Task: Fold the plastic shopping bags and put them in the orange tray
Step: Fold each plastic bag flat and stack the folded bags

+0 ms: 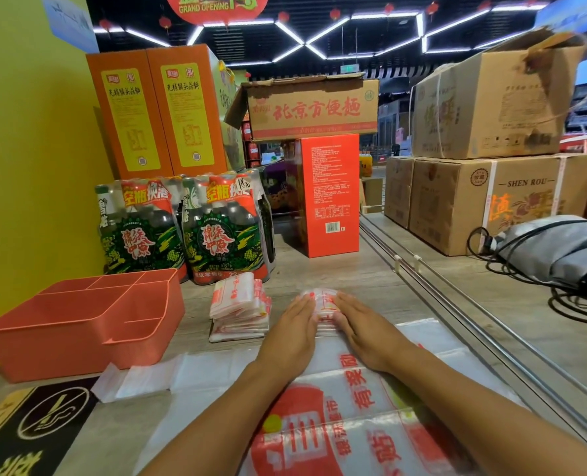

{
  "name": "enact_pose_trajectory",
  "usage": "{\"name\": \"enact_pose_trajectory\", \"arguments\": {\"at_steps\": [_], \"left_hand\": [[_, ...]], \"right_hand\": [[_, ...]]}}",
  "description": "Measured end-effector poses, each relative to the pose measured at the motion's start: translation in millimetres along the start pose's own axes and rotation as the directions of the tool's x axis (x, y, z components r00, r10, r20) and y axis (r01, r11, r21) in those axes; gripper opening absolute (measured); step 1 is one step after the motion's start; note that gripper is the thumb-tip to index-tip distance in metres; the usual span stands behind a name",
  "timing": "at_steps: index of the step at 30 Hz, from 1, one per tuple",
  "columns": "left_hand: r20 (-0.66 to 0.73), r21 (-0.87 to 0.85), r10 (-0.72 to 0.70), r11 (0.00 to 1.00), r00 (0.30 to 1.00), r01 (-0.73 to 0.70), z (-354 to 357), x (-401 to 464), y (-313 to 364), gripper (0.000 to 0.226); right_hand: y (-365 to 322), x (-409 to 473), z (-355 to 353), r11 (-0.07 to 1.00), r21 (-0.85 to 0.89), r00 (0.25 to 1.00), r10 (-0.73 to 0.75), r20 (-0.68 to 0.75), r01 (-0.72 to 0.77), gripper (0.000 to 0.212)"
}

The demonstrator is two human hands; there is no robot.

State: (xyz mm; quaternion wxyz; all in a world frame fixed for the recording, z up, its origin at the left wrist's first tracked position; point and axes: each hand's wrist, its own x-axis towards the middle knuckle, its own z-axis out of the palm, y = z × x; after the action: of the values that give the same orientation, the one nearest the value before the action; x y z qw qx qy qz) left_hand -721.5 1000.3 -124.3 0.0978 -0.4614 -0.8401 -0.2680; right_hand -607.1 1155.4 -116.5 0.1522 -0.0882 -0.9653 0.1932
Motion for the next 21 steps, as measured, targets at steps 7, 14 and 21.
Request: {"name": "enact_pose_trajectory", "arguments": {"at_steps": [7,14,21], "left_hand": [[0.117,0.033,-0.019,0.999,0.993,0.015,-17,-1,9,0.053],[0.188,0.099,-0.040,0.995,0.981,0.021,-46,-2,20,0.066],[0.204,0.141,0.032,0.988,0.979,-0.062,-95,-22,38,0.067]], "right_hand": [[-6,2,-16,0.999,-0.039,0.995,0.016,0.099,-0.012,0.092],[-43,11,-63,0.961,-0.275,0.987,0.075,0.145,-0.033,0.062],[-70,-18,-85,0.962,-0.266,0.995,0.085,0.053,-0.068,0.067]]}}
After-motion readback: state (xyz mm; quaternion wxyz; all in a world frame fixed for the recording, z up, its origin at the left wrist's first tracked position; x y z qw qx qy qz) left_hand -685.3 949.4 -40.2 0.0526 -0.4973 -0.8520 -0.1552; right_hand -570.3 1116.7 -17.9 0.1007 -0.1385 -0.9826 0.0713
